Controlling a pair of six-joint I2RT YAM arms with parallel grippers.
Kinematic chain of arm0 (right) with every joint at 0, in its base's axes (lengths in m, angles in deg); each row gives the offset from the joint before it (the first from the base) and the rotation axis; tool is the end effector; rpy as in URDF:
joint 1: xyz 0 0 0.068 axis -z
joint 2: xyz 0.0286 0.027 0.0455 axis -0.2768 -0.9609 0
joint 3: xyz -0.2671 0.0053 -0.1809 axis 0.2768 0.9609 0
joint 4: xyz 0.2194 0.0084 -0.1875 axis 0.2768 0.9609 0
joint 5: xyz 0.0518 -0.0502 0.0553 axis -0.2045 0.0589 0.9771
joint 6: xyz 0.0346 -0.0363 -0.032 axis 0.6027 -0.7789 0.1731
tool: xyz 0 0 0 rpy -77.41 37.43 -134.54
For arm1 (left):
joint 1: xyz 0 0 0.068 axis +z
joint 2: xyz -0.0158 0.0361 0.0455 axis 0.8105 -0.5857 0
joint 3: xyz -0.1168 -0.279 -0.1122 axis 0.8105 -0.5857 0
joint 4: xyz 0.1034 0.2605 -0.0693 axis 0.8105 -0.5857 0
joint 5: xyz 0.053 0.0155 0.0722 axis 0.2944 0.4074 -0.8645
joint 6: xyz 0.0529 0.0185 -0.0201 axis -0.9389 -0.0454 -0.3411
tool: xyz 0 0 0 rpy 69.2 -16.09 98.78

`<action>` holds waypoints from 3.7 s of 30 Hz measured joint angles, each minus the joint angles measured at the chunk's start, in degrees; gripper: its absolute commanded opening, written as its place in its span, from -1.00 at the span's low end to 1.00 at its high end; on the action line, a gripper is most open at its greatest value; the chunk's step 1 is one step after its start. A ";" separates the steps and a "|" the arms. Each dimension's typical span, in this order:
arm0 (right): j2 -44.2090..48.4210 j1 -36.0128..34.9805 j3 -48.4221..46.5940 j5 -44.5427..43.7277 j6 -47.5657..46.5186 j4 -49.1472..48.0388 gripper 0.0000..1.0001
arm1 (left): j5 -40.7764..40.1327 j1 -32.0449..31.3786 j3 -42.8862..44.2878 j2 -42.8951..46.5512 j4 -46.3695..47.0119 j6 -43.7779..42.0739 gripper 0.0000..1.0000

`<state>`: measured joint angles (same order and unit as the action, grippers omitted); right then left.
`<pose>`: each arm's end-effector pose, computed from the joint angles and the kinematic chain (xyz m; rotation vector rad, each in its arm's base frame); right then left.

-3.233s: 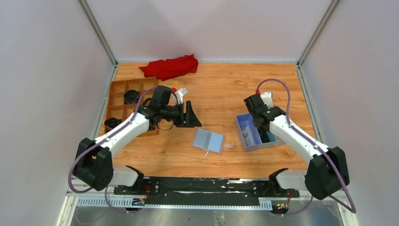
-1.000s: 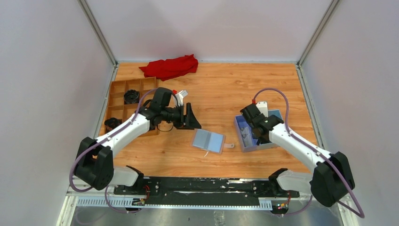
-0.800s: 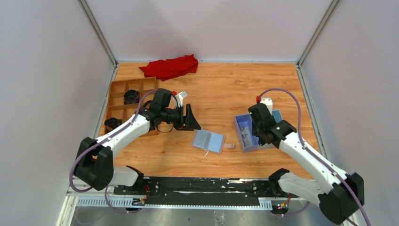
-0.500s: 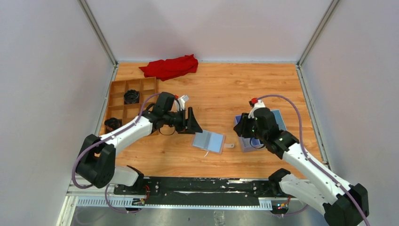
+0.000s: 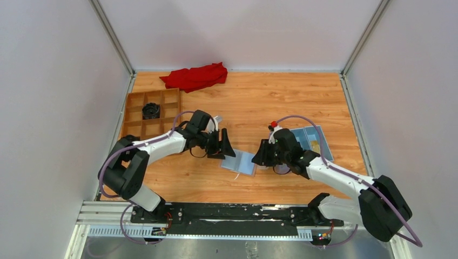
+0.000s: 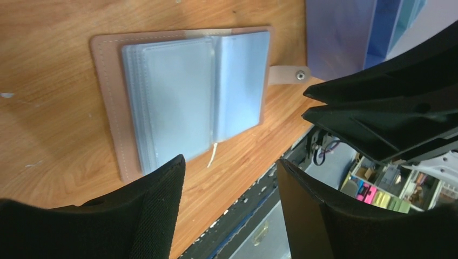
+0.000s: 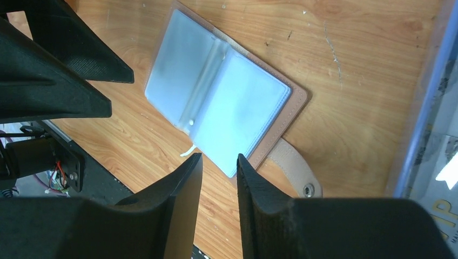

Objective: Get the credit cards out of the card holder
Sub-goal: Remove the credit card from the card holder.

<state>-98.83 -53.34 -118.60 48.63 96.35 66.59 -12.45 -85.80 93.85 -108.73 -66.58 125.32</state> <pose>0.1822 0.1510 0.2244 -0.1408 2.3261 0.9523 0.2609 -0.1900 0.2060 0.0690 2.6978 -1.2362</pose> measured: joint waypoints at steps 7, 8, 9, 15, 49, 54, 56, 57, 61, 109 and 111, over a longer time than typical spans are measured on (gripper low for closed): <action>-3.52 -0.50 0.00 -0.02 0.48 -2.08 -0.30 | -8.44 -0.02 2.34 -1.27 -4.55 -3.13 0.36; -3.96 -0.55 -0.02 -0.15 0.48 -2.10 -0.29 | -9.25 -0.02 2.78 -1.75 -4.57 -3.45 0.36; -4.35 -0.59 -0.02 -0.39 0.46 -2.05 -0.29 | -9.86 -0.02 3.13 -2.54 -4.52 -3.67 0.36; -8.52 -0.61 -0.09 -1.25 0.24 -1.88 -0.28 | -9.92 -0.04 3.23 -6.69 -3.63 -3.82 0.30; -14.80 -2.01 -2.03 -0.63 0.26 -3.96 -0.29 | 2.23 -8.44 5.22 -6.80 8.04 2.43 0.16; -12.90 -2.03 -1.99 -1.16 0.24 -3.10 -0.30 | 2.01 -8.33 5.29 -6.80 7.89 2.40 0.16; -10.56 -2.03 -1.95 -1.88 0.24 -2.27 -0.29 | 1.62 -8.28 5.55 -6.80 7.21 2.16 0.17; -9.40 -2.03 -1.95 -2.27 0.22 -1.99 -0.29 | 1.44 -8.26 5.75 -6.80 6.80 2.01 0.17; -3.74 -2.12 -1.92 -4.33 0.07 -0.81 -0.30 | 0.87 -7.93 6.01 -6.73 6.14 1.68 0.17; -14.71 -3.28 -3.08 -0.79 0.09 -5.27 -0.33 | -7.37 -2.86 3.96 -3.82 0.15 0.76 0.16; -14.91 -3.28 -3.13 -0.61 0.11 -5.42 -0.33 | -8.11 -2.86 3.78 -4.44 -0.24 0.76 0.15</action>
<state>-113.73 -56.62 -121.72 48.02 96.46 61.16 -20.56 -88.67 97.63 -113.16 -66.82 126.09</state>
